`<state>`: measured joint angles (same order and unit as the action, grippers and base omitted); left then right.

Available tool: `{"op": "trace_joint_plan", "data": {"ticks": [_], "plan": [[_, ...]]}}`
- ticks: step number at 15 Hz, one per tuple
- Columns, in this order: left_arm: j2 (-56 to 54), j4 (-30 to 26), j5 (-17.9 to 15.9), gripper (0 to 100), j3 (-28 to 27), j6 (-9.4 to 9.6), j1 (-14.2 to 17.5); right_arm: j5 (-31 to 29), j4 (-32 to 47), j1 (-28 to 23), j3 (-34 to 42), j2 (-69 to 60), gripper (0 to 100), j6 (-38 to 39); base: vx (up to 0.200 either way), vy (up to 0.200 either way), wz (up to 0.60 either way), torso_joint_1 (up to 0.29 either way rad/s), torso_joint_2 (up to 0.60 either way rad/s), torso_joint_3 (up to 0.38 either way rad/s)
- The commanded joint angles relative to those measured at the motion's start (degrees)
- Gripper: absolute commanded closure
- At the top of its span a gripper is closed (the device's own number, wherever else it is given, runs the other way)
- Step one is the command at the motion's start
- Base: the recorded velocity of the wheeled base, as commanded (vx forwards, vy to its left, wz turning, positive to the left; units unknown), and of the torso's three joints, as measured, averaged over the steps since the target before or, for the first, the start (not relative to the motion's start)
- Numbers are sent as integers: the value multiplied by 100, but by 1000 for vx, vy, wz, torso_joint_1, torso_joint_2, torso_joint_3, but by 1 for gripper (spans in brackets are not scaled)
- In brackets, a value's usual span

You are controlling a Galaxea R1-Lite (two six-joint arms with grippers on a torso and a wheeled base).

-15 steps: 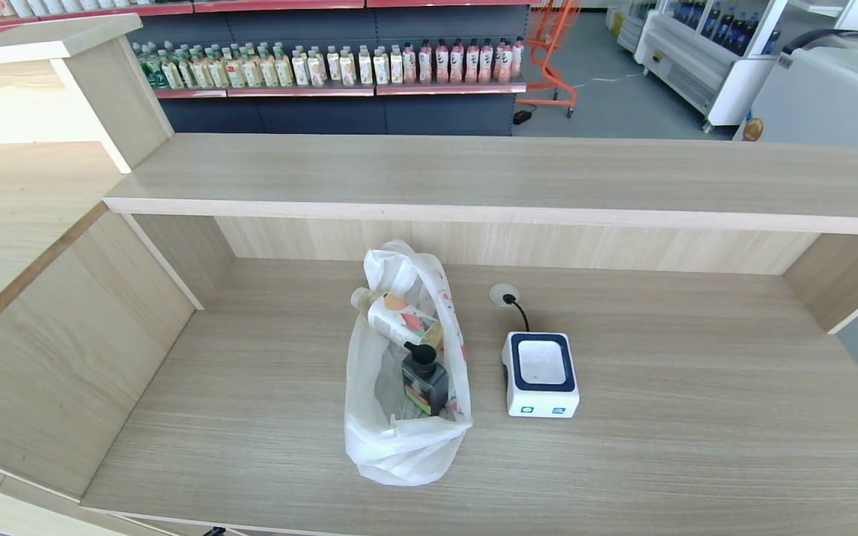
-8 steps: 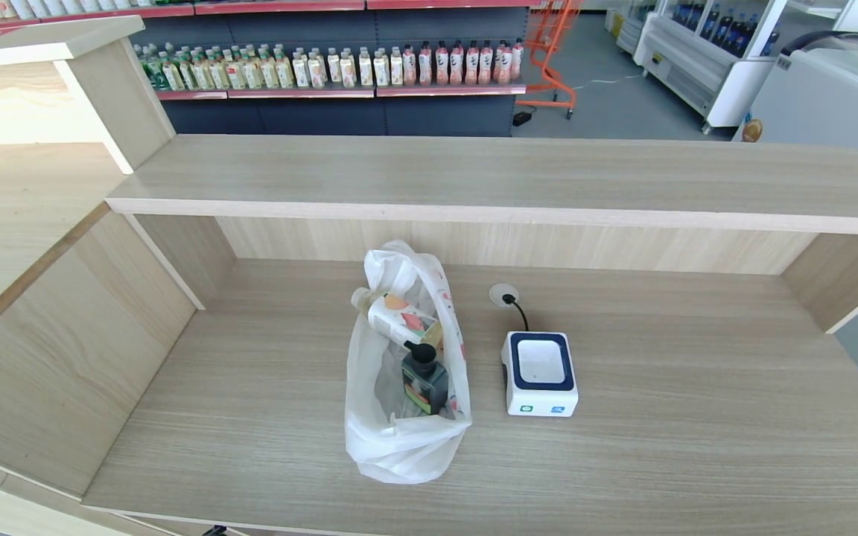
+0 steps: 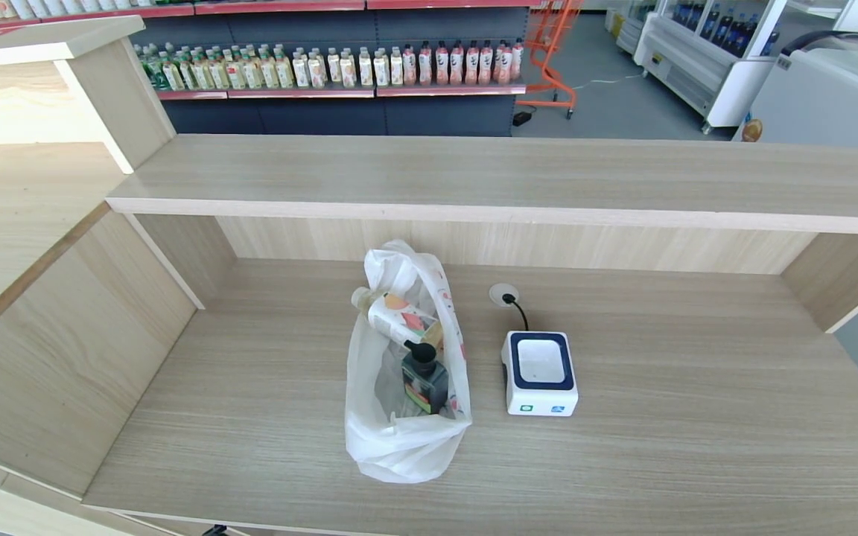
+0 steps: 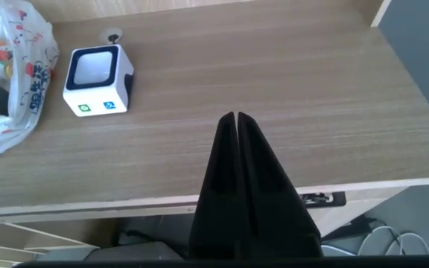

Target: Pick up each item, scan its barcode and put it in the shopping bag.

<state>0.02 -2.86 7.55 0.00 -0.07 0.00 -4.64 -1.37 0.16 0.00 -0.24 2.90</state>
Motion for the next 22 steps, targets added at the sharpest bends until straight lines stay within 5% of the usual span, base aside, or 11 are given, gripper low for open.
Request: {"op": "trace_joint_plan", "data": {"ticks": [1, 5, 11, 22], "plan": [[-2, -4, 1, 0, 0, -1, 0, -1, -4, 2, 0, 24, 100, 0, 0, 0, 0, 0, 0, 0], [6, -4, 1, 0, 0, -10, 0, -1, -4, 2, 0, 24, 100, 0, 0, 0, 0, 0, 0, 0], [-2, -4, -8, 0, 0, 122, 0, 78, 5, 2, 0, 24, 100, -53, 0, -200, 0, 5, 1, 7], [6, -4, -8, 0, 0, 60, 0, 87, 13, 2, 0, 24, 100, -255, 0, 0, 0, 0, 0, 0]]}}
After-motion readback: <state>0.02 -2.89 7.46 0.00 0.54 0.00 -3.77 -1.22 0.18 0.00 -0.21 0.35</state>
